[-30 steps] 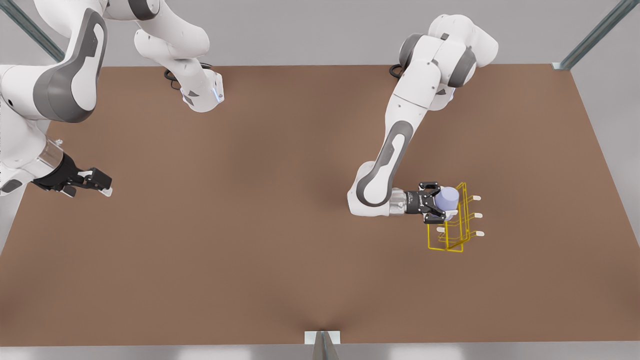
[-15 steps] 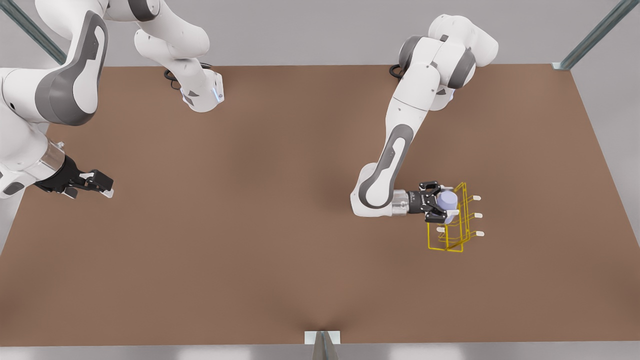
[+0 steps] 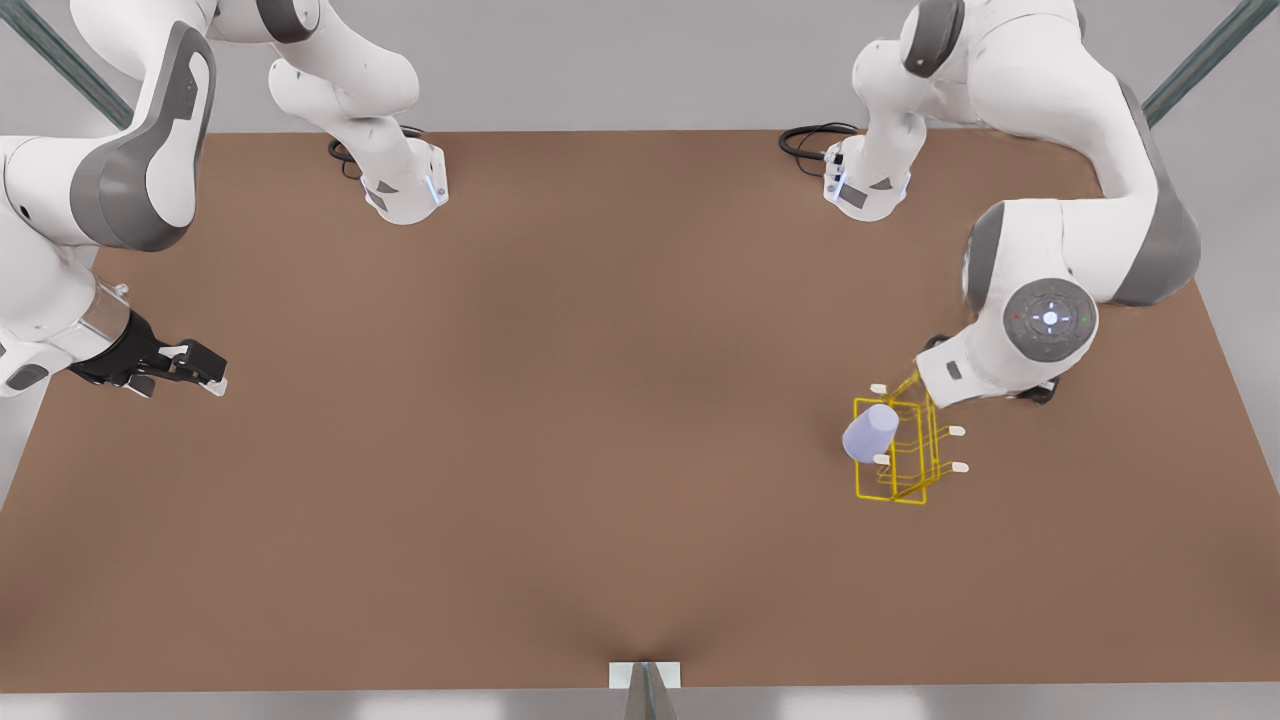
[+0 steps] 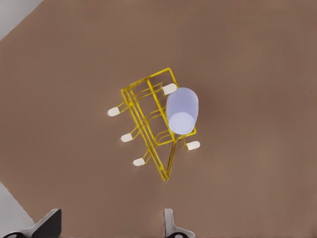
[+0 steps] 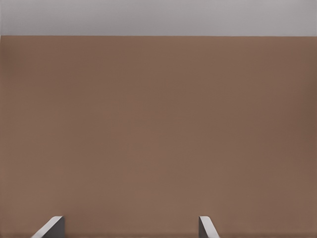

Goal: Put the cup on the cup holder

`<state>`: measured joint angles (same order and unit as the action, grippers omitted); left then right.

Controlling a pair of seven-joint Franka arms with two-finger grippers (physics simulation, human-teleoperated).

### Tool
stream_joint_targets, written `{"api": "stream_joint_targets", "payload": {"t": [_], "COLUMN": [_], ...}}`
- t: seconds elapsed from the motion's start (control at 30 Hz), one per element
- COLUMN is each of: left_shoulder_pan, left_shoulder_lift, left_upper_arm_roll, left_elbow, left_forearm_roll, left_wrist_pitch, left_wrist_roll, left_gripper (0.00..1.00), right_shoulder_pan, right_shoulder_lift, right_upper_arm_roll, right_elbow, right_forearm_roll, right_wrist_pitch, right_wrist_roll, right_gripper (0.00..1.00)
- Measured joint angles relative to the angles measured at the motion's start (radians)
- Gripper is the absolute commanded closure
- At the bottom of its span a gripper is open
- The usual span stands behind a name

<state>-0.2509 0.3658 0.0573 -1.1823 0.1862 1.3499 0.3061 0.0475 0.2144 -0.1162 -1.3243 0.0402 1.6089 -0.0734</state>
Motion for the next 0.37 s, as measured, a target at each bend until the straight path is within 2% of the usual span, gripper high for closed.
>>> {"api": "stream_joint_targets", "payload": {"t": [0.03,0.1,0.2,0.37], "left_shoulder_pan": [0.086,0.181,0.233,0.246], "left_shoulder_lift": [-0.035,-0.095,-0.145,-0.147], "left_upper_arm_roll": [-0.097,-0.203,-0.253,-0.269], "left_elbow": [-0.015,-0.054,-0.105,-0.114], "left_forearm_roll": [-0.013,-0.024,-0.035,-0.046], "left_wrist_pitch": [0.029,0.074,0.124,0.166], "left_wrist_roll": [-0.026,-0.080,-0.173,-0.319], "left_gripper": [0.00,0.00,0.00,0.00], "right_shoulder_pan": [0.000,0.000,0.000,0.000], "right_shoulder_lift": [0.000,0.000,0.000,0.000], "right_upper_arm_roll": [0.000,0.000,0.000,0.000], "right_elbow": [0.000,0.000,0.000,0.000], "right_forearm_roll": [0.000,0.000,0.000,-0.001], "right_wrist_pitch": [0.000,0.000,-0.001,-0.001], "right_wrist_roll": [0.000,0.000,0.000,0.000], "right_gripper": [0.00,0.00,0.00,0.00]}}
